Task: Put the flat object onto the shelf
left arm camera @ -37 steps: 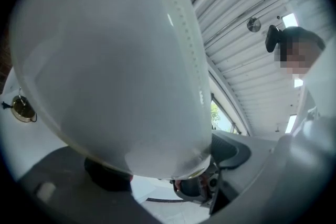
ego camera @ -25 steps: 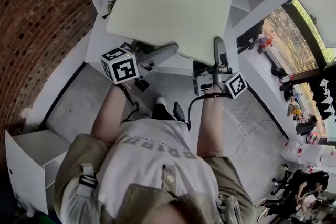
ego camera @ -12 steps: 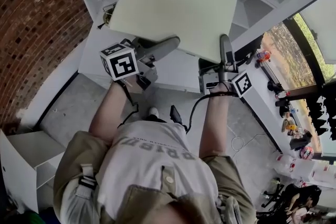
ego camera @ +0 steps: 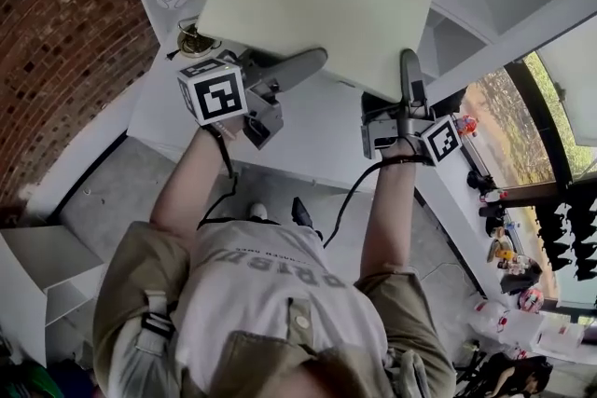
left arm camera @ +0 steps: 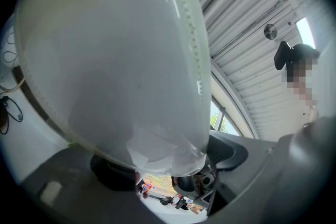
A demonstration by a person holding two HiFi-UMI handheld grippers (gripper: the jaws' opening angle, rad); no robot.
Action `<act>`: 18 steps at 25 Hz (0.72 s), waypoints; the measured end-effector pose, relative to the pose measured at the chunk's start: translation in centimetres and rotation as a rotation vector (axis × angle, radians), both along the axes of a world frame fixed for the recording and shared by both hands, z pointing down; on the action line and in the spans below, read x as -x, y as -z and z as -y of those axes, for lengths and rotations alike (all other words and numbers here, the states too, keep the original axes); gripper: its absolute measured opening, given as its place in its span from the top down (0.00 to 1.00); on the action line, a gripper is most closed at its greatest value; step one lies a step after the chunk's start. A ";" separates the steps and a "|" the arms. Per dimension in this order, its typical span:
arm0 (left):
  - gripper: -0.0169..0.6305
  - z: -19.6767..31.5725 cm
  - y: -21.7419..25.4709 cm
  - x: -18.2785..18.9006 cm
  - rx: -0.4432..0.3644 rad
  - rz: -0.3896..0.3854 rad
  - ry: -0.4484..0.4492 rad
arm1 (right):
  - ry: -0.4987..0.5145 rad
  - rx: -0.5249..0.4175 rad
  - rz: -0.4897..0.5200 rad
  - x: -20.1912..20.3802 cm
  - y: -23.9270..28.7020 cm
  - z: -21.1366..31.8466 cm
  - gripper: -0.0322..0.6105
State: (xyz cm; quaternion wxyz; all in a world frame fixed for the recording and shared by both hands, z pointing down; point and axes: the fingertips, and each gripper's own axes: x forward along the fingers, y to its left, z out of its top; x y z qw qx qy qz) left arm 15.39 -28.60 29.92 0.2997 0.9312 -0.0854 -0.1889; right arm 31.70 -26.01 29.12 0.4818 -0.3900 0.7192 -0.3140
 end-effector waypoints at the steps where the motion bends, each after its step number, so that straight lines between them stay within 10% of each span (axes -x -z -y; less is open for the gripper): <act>1: 0.33 0.4 0.2 -0.2 -0.005 -0.002 0.003 | 0.004 -0.002 -0.002 -0.2 0.2 0.5 0.47; 18: 0.33 7.8 1.8 -1.2 0.090 -0.028 0.044 | -0.028 0.099 0.063 -1.7 0.8 8.0 0.46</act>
